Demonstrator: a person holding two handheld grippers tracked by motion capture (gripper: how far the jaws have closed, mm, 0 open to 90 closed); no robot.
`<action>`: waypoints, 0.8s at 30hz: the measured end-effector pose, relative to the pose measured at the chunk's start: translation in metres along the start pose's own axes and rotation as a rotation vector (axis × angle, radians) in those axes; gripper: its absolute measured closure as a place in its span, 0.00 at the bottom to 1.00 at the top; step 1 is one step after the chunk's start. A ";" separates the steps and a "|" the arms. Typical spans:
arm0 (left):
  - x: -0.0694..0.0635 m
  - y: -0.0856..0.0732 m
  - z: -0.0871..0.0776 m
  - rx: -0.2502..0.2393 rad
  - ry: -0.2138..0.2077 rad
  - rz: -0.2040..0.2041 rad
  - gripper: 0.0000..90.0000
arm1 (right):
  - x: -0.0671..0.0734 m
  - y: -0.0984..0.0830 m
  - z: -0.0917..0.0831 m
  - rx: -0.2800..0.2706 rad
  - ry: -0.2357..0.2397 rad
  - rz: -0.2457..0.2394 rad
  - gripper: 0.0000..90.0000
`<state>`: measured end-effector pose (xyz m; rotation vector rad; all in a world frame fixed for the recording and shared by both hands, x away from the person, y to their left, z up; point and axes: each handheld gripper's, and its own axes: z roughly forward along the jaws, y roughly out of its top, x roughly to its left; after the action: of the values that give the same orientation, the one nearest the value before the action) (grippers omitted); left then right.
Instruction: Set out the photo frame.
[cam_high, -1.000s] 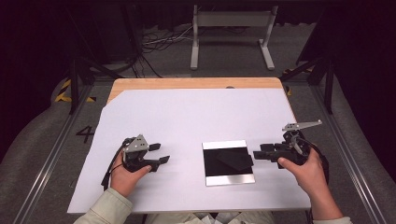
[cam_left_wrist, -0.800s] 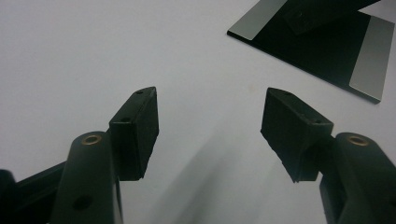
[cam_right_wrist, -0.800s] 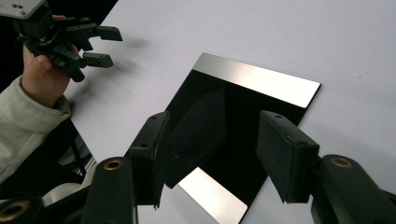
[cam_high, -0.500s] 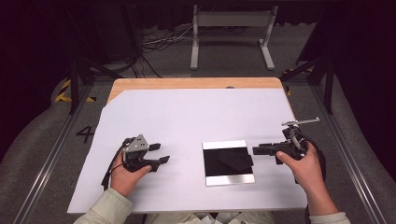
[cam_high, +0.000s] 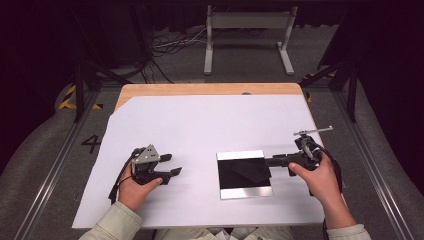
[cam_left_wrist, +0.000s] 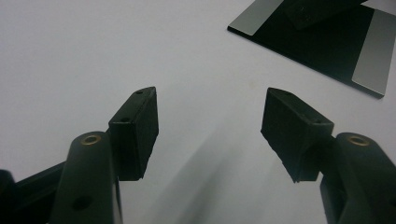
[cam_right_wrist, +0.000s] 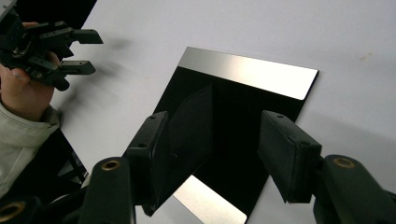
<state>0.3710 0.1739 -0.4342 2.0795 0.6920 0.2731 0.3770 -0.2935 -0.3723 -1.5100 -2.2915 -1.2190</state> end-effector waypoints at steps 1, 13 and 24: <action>0.000 0.000 0.000 0.000 0.000 -0.007 0.41 | 0.000 0.001 0.002 0.005 -0.001 0.003 0.48; -0.001 -0.001 0.000 0.002 0.003 -0.006 0.41 | -0.001 0.002 0.019 0.035 0.032 0.038 0.49; 0.000 0.000 0.000 0.001 -0.001 -0.004 0.41 | -0.003 -0.002 0.035 0.108 0.086 0.081 0.46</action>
<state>0.3705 0.1738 -0.4346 2.0793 0.6959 0.2696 0.3873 -0.2717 -0.3983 -1.4689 -2.1814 -1.0988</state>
